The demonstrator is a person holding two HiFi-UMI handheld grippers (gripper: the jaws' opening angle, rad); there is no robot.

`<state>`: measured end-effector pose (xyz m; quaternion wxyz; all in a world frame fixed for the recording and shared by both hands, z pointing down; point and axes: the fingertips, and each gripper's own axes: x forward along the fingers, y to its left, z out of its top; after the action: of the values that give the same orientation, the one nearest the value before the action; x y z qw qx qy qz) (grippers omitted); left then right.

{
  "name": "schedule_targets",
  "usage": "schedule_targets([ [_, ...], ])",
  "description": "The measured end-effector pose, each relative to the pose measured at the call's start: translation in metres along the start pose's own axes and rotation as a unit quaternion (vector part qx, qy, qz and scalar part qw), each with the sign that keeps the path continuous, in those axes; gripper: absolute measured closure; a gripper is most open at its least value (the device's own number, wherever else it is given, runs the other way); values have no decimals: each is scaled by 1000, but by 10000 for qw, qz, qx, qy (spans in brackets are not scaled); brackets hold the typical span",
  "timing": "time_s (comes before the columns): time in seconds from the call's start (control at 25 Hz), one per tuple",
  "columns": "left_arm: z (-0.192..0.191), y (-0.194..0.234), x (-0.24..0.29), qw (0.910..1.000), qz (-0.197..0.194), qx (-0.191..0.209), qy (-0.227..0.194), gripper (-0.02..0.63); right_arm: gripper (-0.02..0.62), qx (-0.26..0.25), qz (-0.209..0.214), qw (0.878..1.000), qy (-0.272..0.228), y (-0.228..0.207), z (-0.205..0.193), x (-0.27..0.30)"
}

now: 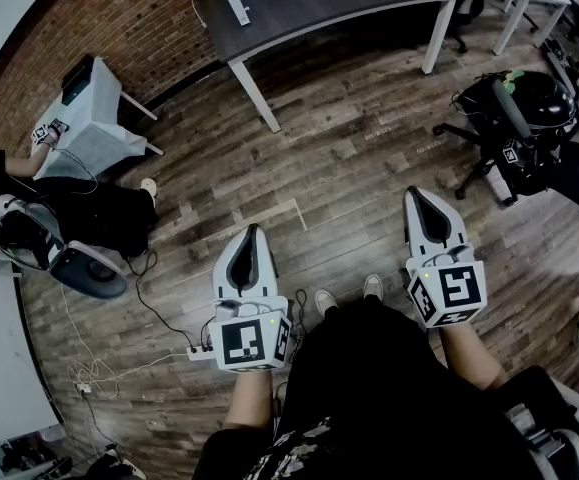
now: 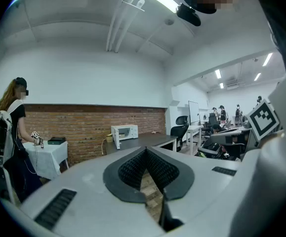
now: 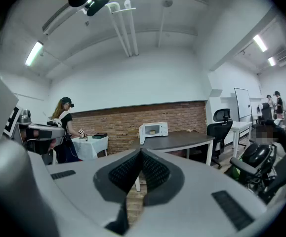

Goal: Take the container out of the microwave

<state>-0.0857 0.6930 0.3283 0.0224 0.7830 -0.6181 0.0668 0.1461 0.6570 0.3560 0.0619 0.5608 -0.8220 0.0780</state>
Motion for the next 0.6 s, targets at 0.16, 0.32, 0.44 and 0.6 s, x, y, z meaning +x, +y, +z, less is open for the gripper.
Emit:
schedule_targets([
  [0.16,-2,0,7,10000,-2,-3,-22,601,534,-10,71,10000,-24,-1,-1,6],
  [0.32,-12,-11,4,9999,-90,-63,68,601,534,114,101,9999,15,-8,-15,-2],
  [0.44,-26,-22,0,9997,-124,-17,212,601,534,26,92,9998,198,-15,-33,-11],
  [0.6,-36,-34,7,9992,-178,-200,288,601,534,20,12,9994,354,-34,-45,-20],
])
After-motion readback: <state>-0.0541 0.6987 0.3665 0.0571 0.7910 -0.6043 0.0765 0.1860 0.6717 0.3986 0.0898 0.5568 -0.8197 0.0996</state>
